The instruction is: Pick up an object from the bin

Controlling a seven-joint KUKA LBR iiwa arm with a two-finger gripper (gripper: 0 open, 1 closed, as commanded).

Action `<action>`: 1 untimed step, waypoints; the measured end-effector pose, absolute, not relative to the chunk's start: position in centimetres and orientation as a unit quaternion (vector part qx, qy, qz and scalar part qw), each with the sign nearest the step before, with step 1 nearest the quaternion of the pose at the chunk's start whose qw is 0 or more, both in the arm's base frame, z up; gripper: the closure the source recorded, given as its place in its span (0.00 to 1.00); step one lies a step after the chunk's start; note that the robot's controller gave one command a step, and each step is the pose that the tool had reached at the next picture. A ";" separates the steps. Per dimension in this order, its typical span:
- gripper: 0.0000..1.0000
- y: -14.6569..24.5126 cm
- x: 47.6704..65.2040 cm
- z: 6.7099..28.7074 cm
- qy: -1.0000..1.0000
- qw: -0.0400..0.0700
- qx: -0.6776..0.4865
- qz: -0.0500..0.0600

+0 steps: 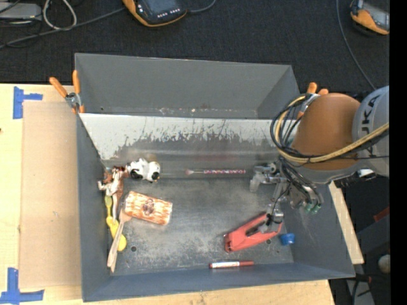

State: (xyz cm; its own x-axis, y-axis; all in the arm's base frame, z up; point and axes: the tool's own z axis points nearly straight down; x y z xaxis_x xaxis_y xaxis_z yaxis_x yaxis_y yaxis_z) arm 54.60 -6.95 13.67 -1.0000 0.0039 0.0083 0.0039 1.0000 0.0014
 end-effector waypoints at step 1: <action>0.00 -6.9 54.8 14.1 -1.000 0.001 -0.001 0.000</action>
Offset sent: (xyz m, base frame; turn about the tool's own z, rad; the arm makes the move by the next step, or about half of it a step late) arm -0.0172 -0.0082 -0.0667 -0.3072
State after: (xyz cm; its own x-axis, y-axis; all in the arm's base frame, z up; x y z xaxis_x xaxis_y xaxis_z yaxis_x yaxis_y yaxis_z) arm 54.75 -6.91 14.13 -1.0000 0.0011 0.0011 0.0011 1.0000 0.0005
